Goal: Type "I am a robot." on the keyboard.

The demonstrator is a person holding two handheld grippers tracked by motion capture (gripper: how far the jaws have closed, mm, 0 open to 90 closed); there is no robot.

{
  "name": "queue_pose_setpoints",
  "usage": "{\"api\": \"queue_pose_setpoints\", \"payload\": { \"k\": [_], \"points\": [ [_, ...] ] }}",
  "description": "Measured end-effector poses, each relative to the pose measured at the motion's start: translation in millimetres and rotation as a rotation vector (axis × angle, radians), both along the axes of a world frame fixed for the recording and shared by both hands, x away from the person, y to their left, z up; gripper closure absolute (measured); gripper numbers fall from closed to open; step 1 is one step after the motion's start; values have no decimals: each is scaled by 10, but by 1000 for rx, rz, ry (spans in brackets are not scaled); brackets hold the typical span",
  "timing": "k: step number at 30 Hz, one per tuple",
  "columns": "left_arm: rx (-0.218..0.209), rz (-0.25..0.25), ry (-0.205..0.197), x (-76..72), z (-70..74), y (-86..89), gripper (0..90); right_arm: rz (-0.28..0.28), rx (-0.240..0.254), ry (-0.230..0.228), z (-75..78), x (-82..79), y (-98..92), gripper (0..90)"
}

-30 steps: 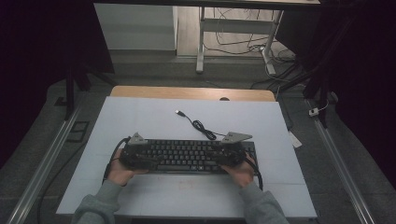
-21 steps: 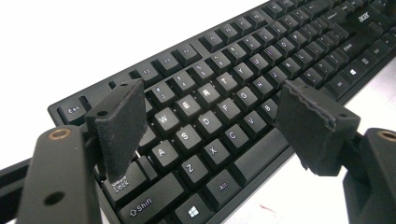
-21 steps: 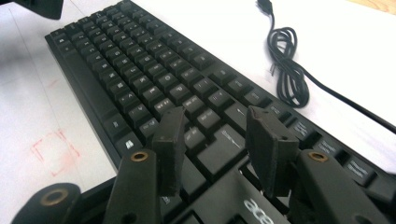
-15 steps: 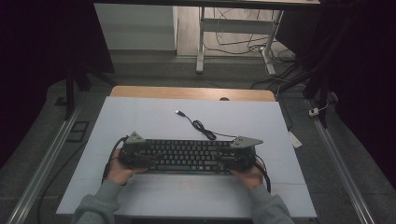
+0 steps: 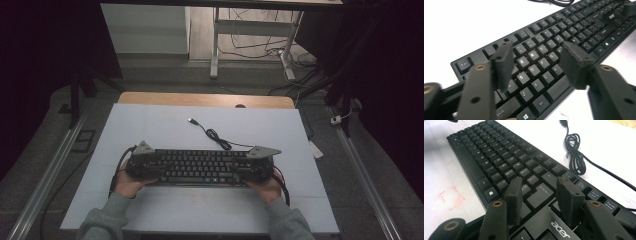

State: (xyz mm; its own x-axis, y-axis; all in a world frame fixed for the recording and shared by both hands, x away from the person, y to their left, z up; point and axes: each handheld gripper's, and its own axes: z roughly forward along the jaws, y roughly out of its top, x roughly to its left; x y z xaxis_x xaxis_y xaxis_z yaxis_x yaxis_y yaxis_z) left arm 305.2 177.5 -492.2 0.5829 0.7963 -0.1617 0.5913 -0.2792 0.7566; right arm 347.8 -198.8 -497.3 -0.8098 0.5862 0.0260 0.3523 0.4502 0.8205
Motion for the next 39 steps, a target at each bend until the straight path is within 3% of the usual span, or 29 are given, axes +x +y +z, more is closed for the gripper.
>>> {"api": "queue_pose_setpoints", "payload": {
  "k": [7, 15, 27, 39],
  "points": [
    [20, -18, -1, -15, -1, -29, 683, 3, -1, 1, -6, 6, 6, 565],
    [50, -52, 24, -13, -35, -114, 888, 3, -6, 3, -19, 10, 17, 565],
    [76, -115, 41, 0, -100, -337, 891, -2, -19, 7, -32, 14, 28, 564],
    [94, -134, 54, 72, -185, -535, 890, -4, -30, 11, -44, 21, 30, 563]
  ]
}}
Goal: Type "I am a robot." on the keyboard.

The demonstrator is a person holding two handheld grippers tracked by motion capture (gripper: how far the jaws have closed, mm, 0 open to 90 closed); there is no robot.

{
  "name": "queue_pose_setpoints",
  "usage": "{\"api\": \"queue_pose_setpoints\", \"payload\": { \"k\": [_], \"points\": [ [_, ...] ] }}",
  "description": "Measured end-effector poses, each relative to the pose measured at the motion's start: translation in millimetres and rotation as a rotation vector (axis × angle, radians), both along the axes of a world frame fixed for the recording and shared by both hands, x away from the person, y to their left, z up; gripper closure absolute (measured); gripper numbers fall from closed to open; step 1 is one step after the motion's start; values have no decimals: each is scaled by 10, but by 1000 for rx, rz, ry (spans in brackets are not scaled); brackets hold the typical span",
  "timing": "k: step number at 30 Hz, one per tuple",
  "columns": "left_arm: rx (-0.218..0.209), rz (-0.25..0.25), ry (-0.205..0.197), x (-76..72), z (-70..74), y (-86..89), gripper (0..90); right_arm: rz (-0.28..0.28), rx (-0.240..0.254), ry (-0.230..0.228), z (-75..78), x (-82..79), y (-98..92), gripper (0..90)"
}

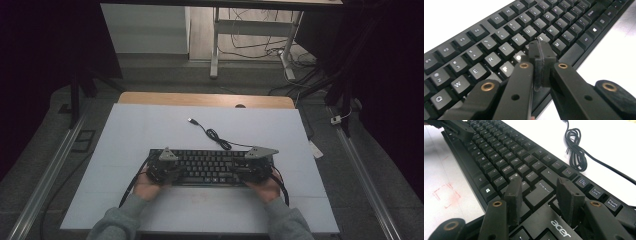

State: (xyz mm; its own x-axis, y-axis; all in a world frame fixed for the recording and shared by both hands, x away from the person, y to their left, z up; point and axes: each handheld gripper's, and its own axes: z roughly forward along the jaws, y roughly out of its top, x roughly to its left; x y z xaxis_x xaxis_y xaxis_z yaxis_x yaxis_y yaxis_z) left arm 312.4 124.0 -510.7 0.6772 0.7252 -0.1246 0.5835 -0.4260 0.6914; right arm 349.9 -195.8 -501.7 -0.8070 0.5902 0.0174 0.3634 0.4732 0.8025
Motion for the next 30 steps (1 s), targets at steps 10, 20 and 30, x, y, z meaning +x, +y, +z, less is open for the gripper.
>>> {"api": "queue_pose_setpoints", "payload": {
  "k": [10, 20, 30],
  "points": [
    [11, -8, 7, 17, -37, -68, 891, -1, -2, 3, -1, 2, -5, 563],
    [26, -9, 16, 28, -78, -90, 890, -1, -2, 3, -2, 0, -6, 562],
    [26, -7, 23, 34, -96, -81, 891, 3, 0, 3, 1, -4, -5, 552]
  ]
}}
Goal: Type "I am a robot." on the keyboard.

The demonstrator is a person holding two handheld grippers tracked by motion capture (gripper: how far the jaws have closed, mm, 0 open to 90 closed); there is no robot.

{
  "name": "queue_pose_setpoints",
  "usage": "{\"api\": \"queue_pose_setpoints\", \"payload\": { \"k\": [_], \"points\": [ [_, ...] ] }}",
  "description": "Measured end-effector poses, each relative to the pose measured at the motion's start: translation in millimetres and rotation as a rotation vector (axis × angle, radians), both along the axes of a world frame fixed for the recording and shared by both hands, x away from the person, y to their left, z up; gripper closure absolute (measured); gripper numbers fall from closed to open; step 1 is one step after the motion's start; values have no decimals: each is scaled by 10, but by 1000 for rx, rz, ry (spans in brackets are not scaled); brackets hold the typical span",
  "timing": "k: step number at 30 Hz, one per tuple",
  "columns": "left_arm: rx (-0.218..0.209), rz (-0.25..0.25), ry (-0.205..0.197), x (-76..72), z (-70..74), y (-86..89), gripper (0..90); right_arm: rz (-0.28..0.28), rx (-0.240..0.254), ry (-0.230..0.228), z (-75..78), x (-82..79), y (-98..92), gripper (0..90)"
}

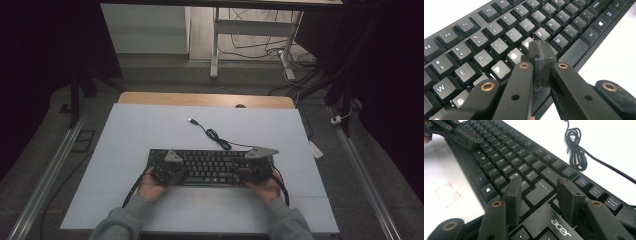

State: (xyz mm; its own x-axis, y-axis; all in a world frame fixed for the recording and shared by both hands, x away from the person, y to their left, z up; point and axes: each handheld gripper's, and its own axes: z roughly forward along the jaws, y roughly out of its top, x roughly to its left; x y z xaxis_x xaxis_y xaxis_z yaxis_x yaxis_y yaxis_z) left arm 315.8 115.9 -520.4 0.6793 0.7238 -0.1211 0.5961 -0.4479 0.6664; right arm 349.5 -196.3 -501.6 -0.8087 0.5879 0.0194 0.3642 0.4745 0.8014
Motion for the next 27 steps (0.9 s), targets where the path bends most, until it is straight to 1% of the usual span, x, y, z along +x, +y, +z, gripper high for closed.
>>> {"api": "queue_pose_setpoints", "payload": {
  "k": [3, 5, 8, 10, 12, 13, 15, 19, 23, 27],
  "points": [
    [-14, 8, -22, -11, 31, 21, 890, 0, 1, 0, 1, 1, -2, 549],
    [-38, 16, -29, -16, 53, 48, 884, -1, 3, 1, 3, 0, -3, 548],
    [-67, 21, -39, -26, 94, 93, 829, 1, 2, 0, 2, 1, -3, 547],
    [-90, 32, -55, -35, 128, 129, 747, 3, 7, 2, -1, 4, -4, 546],
    [-115, 57, -62, -45, 158, 164, 628, 4, 9, 3, -3, 6, -4, 545],
    [-120, 60, -60, -45, 169, 184, 569, 4, 9, 4, -3, 6, -4, 545],
    [-120, 70, -58, -48, 187, 221, 480, 4, 6, 4, -2, 5, -3, 543],
    [-120, 85, -59, -52, 217, 302, 392, 5, 3, 4, -1, 4, -2, 540],
    [-131, 105, -60, -51, 238, 394, 354, 3, 7, 5, -3, 8, -7, 537],
    [-131, 113, -61, -61, 248, 470, 330, 4, 4, 5, -1, 9, -10, 535]
  ]
}}
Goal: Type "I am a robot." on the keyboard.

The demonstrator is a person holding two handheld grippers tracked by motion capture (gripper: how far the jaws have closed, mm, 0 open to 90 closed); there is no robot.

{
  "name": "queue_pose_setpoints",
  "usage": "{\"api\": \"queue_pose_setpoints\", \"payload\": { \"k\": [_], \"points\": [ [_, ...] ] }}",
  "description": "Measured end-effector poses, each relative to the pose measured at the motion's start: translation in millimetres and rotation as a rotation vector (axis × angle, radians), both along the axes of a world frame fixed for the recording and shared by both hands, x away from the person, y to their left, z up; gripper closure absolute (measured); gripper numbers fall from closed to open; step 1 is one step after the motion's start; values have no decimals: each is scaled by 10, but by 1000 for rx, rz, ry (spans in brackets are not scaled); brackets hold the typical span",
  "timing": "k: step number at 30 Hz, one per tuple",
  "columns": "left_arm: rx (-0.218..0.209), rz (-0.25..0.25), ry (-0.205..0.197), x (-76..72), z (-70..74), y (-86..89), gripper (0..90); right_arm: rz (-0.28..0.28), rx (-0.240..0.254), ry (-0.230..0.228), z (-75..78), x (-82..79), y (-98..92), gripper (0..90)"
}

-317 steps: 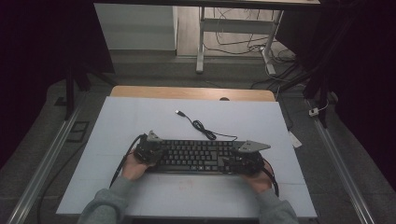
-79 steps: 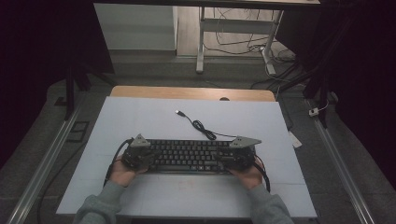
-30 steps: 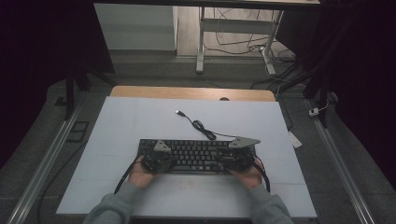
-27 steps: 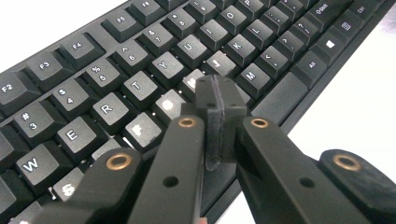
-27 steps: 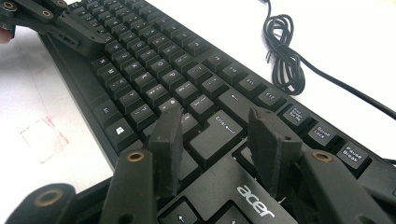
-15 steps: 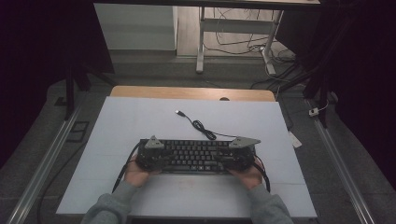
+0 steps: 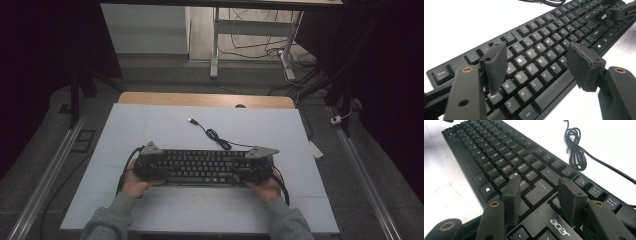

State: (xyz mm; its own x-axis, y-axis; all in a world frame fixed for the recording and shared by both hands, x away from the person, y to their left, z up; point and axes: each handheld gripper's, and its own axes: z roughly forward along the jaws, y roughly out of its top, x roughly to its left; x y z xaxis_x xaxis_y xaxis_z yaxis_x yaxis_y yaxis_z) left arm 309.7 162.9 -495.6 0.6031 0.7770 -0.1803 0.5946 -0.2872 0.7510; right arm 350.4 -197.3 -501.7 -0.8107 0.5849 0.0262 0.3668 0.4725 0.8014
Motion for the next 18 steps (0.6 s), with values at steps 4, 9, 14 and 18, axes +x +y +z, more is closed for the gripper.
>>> {"api": "queue_pose_setpoints", "payload": {
  "k": [4, 9, 14, 18],
  "points": [
    [-2, 8, 1, -1, 6, 57, 315, 3, 0, 0, -5, 2, 6, 534],
    [4, 10, 5, 1, 3, 72, 295, 1, -1, 1, -5, 3, 6, 533],
    [4, 15, 7, 5, 5, 91, 284, 3, 5, -1, -5, 2, 10, 533],
    [6, 14, 4, -2, 11, 96, 283, 5, 0, -3, 1, -1, 16, 533]
  ]
}}
